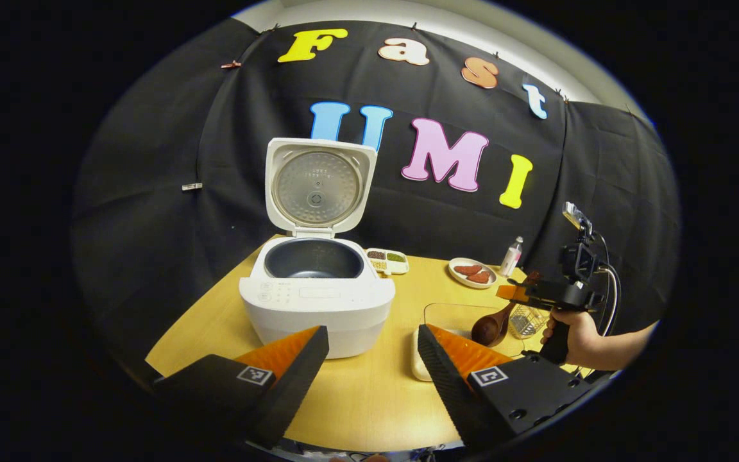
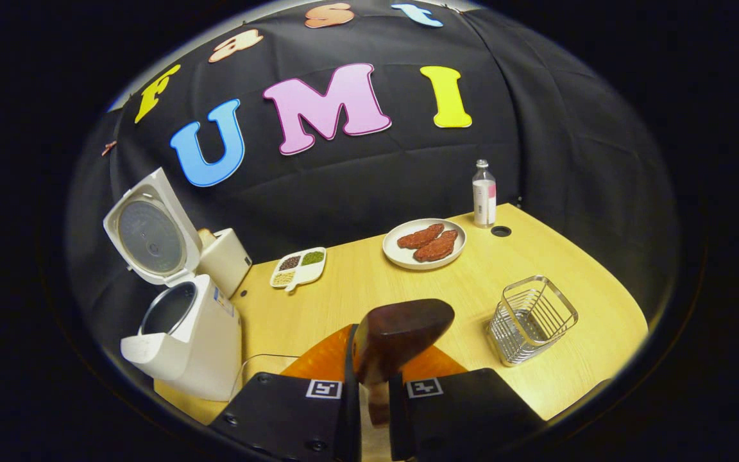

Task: Close the left gripper, press the button to open the rice cooker; take a wooden spoon from the chopstick holder with the right hand, scoop a spoonful of rice and pour it into the rice cooker, then put the wooden spoon back into the chopstick holder.

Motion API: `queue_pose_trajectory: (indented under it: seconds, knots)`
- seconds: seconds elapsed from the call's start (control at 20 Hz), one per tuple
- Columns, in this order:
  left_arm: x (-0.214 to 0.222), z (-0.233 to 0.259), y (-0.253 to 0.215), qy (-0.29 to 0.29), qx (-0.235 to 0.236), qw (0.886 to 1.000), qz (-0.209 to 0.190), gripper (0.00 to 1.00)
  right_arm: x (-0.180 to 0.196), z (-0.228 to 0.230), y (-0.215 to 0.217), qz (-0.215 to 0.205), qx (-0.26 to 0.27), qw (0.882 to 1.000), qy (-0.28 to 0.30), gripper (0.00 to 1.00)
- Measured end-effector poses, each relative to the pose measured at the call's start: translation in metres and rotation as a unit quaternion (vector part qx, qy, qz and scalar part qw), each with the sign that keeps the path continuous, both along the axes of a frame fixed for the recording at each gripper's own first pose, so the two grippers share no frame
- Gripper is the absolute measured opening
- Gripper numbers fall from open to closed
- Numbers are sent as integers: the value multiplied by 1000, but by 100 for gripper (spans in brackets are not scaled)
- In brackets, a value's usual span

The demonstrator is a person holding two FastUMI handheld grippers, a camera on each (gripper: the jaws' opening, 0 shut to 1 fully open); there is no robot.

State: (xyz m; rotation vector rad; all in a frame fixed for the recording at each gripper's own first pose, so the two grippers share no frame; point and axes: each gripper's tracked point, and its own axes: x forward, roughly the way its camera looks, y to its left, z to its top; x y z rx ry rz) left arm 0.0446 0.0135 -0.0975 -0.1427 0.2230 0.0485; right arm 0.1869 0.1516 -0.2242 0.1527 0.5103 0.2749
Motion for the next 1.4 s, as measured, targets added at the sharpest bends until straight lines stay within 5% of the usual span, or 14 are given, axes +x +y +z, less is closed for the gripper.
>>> queue_pose_trajectory:
  seconds: [0.75, 1.4]
  knots:
    - [-18, 1, 20, 4, 8, 1000, 15, 96, -73, -22, 79, 13, 73, 992, 98, 22]
    - [-22, 1, 24, 5, 8, 1000, 12, 96, -81, -8, 82, -31, 199, 961, 192, 22]
